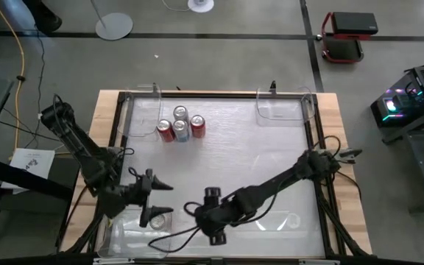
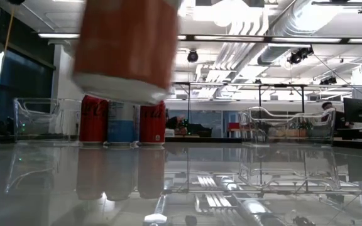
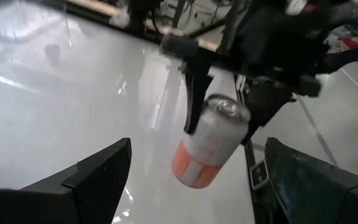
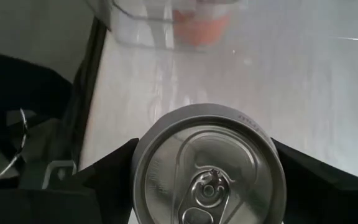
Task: Sort soda cans
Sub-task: Put the right orange and white soda can into the bottom transparent bin
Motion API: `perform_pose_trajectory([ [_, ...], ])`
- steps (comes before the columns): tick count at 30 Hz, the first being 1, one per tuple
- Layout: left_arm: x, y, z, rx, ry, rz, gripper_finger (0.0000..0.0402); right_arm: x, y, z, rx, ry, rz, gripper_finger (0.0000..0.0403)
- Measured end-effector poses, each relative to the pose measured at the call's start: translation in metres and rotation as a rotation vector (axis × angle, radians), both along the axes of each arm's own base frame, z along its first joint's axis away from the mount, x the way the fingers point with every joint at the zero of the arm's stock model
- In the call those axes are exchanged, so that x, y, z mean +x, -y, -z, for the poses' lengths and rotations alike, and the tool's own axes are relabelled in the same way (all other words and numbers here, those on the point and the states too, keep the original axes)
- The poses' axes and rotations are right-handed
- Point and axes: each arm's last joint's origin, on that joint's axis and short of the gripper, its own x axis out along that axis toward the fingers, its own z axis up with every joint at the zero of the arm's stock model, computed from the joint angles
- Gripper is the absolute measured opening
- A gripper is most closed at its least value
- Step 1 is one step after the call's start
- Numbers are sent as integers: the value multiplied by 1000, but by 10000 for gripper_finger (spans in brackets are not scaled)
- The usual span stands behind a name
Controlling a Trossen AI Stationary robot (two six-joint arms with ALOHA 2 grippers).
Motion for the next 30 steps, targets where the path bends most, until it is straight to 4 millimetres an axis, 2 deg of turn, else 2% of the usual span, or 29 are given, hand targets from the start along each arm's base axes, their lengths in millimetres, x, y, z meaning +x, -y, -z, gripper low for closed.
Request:
perform_pose_trajectory([
  [6, 3, 16, 20, -45, -59, -9, 346, 20, -17, 26, 26, -59, 19, 283],
  [13, 2, 25, 31, -67, -106, 20, 346, 27, -25, 47, 65, -72, 24, 283],
  [18, 3, 25, 32, -63, -113, 24, 346, 28, -26, 49, 47, -48, 21, 288],
  [24, 3, 26, 33, -66, -125, 39, 346, 34, -25, 47, 58, 5, 24, 360],
  [30, 2, 26, 33, -72, -138, 55, 346, 38, -29, 33, 20, 125, 4, 376],
])
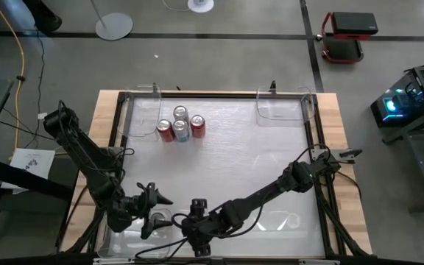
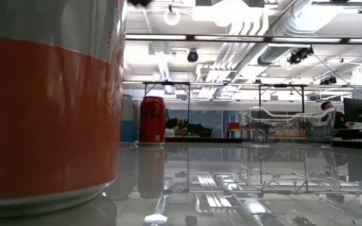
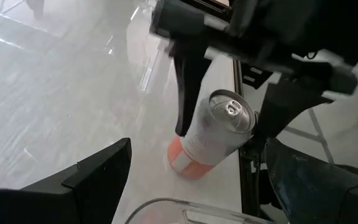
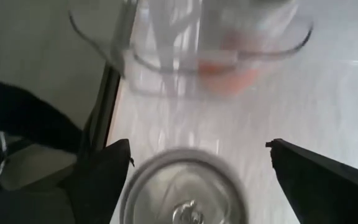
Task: Sort soda cans
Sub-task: Put the right orange and white soda can into the bottom transparent bin
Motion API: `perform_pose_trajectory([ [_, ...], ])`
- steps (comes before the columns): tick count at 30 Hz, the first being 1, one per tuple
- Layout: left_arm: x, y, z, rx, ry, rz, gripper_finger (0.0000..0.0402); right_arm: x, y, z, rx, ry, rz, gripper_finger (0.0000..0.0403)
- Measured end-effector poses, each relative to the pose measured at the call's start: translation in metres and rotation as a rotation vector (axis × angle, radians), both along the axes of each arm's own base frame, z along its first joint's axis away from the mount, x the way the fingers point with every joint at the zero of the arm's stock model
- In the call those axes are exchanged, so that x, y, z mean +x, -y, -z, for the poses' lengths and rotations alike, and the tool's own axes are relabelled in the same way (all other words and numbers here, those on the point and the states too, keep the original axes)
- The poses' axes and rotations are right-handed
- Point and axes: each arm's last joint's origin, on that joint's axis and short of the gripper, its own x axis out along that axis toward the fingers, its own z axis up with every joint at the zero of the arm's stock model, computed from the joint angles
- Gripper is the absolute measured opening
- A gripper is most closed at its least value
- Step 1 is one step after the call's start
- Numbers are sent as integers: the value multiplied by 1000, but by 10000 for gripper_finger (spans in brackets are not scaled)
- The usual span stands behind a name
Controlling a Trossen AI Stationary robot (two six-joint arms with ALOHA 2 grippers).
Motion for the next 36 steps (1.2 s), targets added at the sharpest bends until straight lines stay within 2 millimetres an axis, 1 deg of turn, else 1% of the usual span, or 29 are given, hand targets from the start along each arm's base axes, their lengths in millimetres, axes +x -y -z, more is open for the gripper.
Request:
perform_pose_trajectory([
  [4, 0, 0, 0, -21, -8, -1, 346, -2, -3, -19, -31, 71, -5, 378],
  [8, 1, 0, 0, -22, -7, -4, 346, -13, -1, -35, -147, 117, 52, 379],
  [11, 3, -2, -1, 3, 6, 4, 346, -30, 0, -55, -294, 157, 128, 379],
  [13, 8, -3, -4, 14, 34, 8, 346, -47, -2, -67, -409, 166, 179, 379],
  [15, 16, -7, -8, 9, 79, -8, 346, -66, -1, -72, -477, 128, 216, 380],
  [17, 27, -10, -16, 14, 153, -4, 346, -88, 2, -69, -541, 40, 278, 380],
  [20, 47, -9, -35, 120, 237, 108, 346, -121, 5, -57, -615, -45, 448, 380],
  [21, 54, -8, -42, 164, 256, 150, 346, -127, 1, -53, -582, -21, 486, 380],
  [23, 68, -1, -59, 245, 284, 245, 346, -146, -9, -46, -518, -12, 470, 380],
  [25, 81, 9, -73, 324, 278, 351, 346, -161, -17, -37, -411, -8, 501, 380],
  [26, 87, 15, -78, 381, 244, 396, 346, -170, -19, -31, -380, -12, 533, 380],
  [28, 98, 29, -86, 468, 179, 466, 346, -188, -20, -14, -370, -14, 600, 380],
  [30, 106, 40, -87, 535, 54, 512, 346, -204, -23, -2, -347, 17, 655, 380],
  [32, 117, 49, -86, 518, -58, 529, 346, -220, -23, 5, -328, 35, 696, 380],
  [33, 121, 52, -82, 501, -130, 528, 346, -225, -23, 9, -326, 40, 708, 380],
  [34, 126, 54, -77, 480, -199, 519, 346, -230, -23, 13, -322, 45, 719, 380],
  [36, 138, 60, -71, 429, -262, 494, 346, -236, -24, 22, -313, 53, 739, 380],
])
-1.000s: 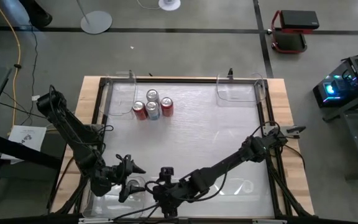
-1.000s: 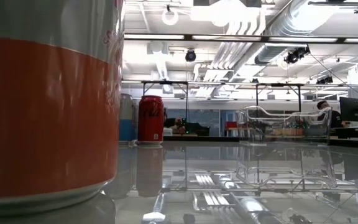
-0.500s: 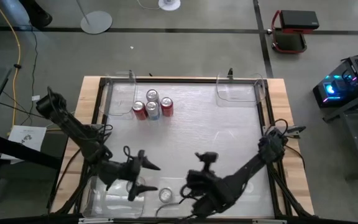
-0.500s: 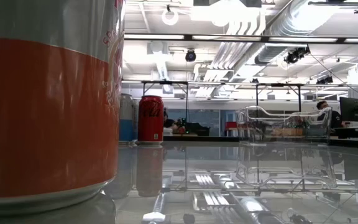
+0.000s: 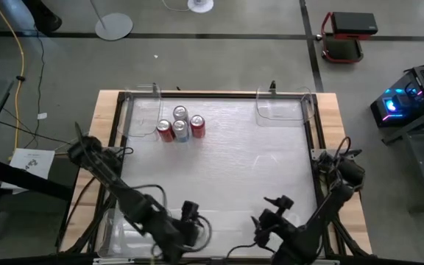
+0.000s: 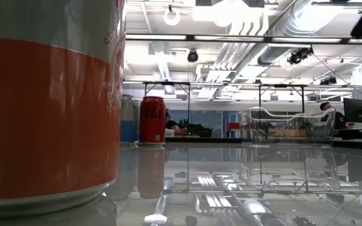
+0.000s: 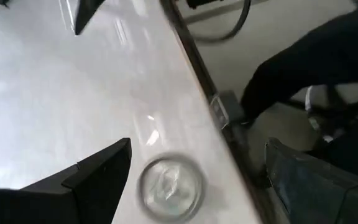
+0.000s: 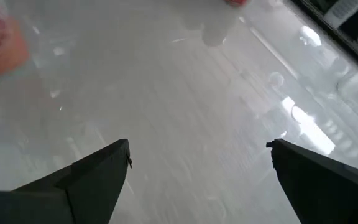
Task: Sort soda cans
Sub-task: Put the right orange and white soda can into the bottom transparent bin
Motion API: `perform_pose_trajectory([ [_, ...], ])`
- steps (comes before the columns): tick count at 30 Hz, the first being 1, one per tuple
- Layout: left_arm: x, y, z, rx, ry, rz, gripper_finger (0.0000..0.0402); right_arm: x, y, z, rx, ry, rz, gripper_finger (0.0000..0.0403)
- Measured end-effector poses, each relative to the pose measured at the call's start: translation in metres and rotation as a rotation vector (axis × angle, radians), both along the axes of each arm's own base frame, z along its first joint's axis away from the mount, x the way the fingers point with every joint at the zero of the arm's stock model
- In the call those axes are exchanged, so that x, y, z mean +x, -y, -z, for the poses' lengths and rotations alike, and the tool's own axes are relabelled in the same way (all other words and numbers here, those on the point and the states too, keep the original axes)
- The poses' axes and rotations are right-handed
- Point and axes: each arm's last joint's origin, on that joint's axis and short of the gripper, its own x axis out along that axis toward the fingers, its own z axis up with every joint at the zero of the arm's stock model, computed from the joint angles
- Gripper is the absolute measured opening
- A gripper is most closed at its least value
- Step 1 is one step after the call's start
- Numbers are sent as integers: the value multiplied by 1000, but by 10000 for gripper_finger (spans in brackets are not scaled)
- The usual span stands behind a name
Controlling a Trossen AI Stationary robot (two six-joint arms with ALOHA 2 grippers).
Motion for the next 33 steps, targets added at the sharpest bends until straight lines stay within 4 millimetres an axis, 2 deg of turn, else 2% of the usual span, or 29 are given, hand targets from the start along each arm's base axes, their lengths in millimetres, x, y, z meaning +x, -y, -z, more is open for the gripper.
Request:
perform_pose_trajectory([
  [4, 17, 4, 9, 25, -26, -78, 346, -6, -1, 10, 0, 33, -1, 380],
  [8, 26, 2, 18, 37, -67, -111, 346, -7, -4, 14, 17, 45, -12, 380],
  [16, 37, -15, 41, 4, -251, -219, 346, -7, -6, 14, 16, 81, -27, 380],
  [27, 35, -8, 64, 55, -343, -247, 346, -7, -7, 14, 13, 95, -34, 380],
  [33, 38, -4, 79, 63, -388, -208, 346, -6, -8, 15, 23, 102, -34, 380],
])
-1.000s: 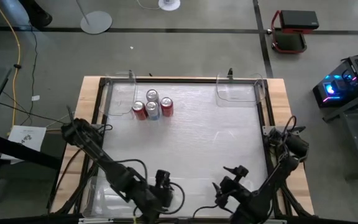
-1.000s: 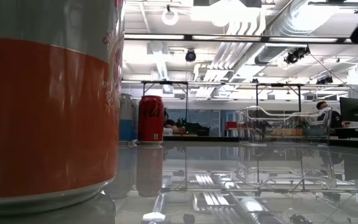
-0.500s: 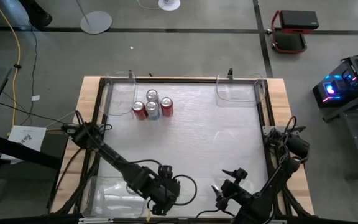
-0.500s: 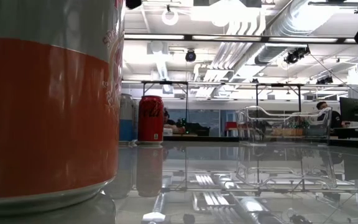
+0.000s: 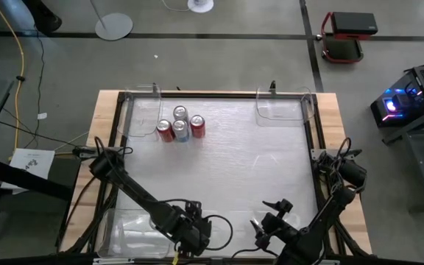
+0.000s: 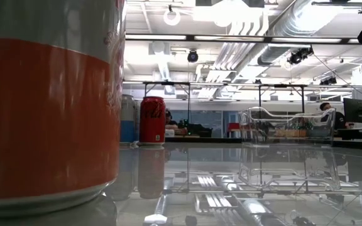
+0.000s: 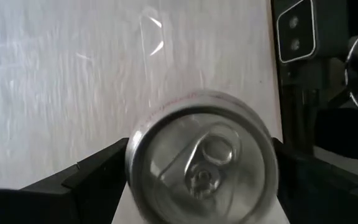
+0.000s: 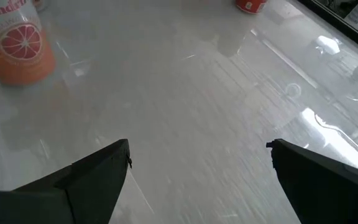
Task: Sort soda cans
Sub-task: Put the right orange and white soda can into the bottom transparent bin
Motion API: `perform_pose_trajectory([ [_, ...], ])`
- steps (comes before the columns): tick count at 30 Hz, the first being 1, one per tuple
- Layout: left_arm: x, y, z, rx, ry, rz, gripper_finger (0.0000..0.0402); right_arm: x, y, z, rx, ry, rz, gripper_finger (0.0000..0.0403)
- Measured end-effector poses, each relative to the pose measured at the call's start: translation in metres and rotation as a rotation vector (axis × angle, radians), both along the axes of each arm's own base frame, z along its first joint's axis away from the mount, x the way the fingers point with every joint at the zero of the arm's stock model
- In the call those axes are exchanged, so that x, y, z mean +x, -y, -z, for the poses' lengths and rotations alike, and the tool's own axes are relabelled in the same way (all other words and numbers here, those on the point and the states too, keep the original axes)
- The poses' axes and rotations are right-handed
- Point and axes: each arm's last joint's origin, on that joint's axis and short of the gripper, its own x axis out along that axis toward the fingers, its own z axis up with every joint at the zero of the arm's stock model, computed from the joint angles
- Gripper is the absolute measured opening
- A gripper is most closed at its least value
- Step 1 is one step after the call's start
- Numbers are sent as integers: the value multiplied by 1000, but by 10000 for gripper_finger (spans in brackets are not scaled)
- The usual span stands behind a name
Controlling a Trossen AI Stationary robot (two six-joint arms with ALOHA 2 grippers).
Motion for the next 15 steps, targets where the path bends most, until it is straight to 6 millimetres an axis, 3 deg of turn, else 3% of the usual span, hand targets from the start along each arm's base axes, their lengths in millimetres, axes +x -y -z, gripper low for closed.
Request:
perform_pose_trajectory([
  [4, 0, 0, 0, -5, 0, 1, 340, 1, -1, 0, 9, 6, 0, 380],
  [11, -1, 2, -1, -12, 0, 7, 291, 1, -1, 0, 11, 8, 0, 380],
  [15, 1, 4, -18, -22, 45, -17, 289, 1, -1, 0, 10, 8, -1, 380],
])
